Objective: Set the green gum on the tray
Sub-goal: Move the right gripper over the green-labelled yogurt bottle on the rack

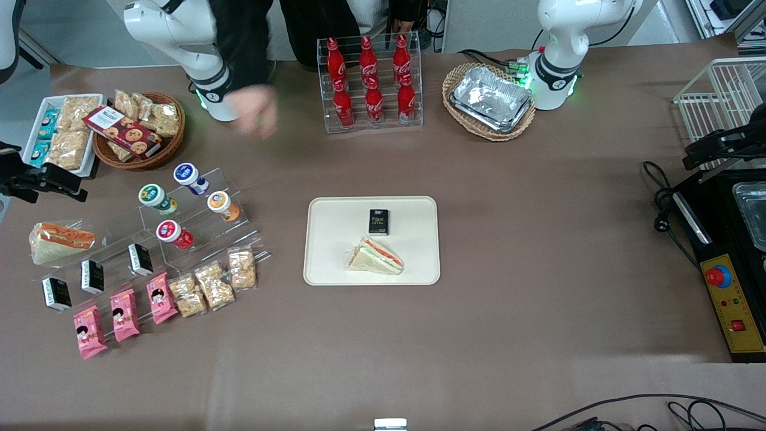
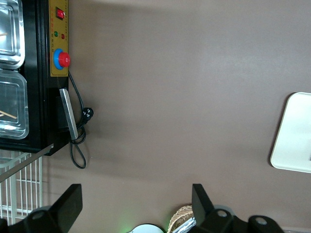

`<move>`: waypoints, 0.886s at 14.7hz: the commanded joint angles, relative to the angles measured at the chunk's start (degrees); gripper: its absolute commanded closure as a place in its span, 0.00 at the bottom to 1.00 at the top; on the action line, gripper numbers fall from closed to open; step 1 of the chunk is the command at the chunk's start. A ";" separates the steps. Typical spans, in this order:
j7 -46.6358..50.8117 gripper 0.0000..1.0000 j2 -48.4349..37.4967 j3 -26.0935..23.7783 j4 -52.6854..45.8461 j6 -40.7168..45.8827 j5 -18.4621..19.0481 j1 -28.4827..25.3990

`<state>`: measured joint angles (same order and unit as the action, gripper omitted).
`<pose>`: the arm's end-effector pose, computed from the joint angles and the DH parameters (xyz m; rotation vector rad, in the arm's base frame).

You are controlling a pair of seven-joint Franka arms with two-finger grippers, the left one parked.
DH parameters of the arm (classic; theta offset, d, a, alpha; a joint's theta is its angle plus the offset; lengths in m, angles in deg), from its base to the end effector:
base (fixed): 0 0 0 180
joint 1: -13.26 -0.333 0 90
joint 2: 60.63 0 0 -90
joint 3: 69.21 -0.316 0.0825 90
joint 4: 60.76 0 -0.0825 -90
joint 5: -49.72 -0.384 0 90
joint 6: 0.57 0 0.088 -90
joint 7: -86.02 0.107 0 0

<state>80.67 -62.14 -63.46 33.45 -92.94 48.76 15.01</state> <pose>0.5445 -0.0706 0.6078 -3.1211 0.0597 0.0058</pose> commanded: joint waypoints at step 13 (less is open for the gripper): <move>1.22 0.00 -14.62 -0.04 16.84 -1.04 0.07 -0.69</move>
<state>80.80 -64.77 -63.53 36.37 -90.72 48.76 14.98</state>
